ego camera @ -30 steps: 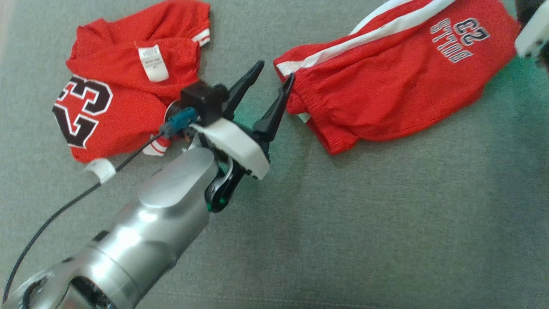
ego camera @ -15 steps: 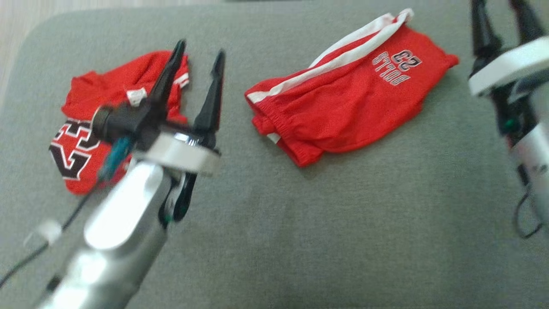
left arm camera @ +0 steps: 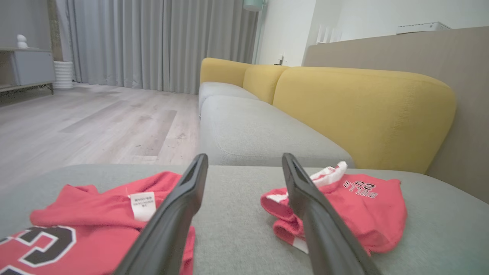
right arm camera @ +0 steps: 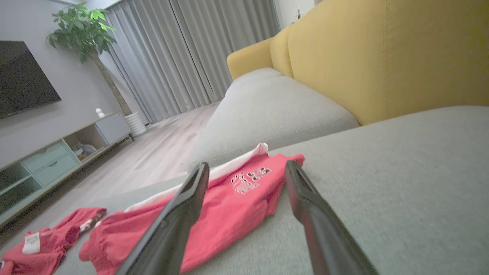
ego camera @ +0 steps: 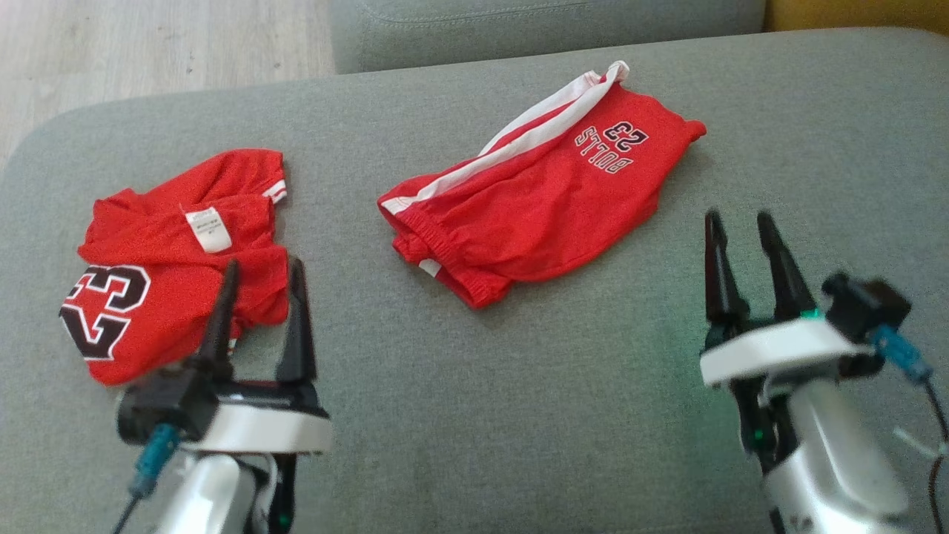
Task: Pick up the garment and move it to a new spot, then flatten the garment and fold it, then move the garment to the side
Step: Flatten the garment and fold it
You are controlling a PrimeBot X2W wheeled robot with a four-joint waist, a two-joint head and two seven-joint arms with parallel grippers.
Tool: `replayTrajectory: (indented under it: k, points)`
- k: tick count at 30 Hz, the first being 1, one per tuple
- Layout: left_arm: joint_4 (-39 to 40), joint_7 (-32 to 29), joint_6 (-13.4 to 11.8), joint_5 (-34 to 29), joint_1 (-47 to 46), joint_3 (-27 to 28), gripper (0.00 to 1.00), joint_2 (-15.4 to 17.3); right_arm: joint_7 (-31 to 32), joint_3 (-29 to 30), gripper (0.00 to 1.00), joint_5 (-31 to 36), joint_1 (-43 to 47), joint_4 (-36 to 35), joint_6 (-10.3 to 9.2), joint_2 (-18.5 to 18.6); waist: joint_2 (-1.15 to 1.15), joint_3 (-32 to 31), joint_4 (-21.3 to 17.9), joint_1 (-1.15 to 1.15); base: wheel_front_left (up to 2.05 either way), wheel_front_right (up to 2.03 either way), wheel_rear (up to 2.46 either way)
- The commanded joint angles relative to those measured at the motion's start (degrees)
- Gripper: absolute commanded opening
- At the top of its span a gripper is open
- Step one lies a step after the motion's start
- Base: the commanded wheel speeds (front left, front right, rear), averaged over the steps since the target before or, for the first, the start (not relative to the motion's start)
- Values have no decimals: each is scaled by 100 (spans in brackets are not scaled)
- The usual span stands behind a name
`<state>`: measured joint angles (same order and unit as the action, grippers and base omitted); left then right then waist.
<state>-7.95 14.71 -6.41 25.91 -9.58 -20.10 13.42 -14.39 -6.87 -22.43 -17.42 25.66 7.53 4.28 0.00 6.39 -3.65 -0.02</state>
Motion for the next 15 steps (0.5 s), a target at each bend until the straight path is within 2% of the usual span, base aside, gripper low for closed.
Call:
replayTrajectory:
  k: [1, 9, 15]
  points:
    - [162, 29, 81, -103, -150, 293, 100, -24, -60, -87, 100, 159, -66, -313, -4, -82, 0, 15, 8, 2, 0, 0, 0]
    - [47, 29, 483, -417, -177, 386, 100, -374, 298, 175, 100, 483, 52, -715, -4, -136, 0, 281, 160, 2, 0, 0, 0]
    - [-57, 29, 710, -576, -415, 429, 100, -584, 1142, 861, 100, 640, -679, -719, -4, -138, 0, 772, 432, 2, 0, 0, 0]
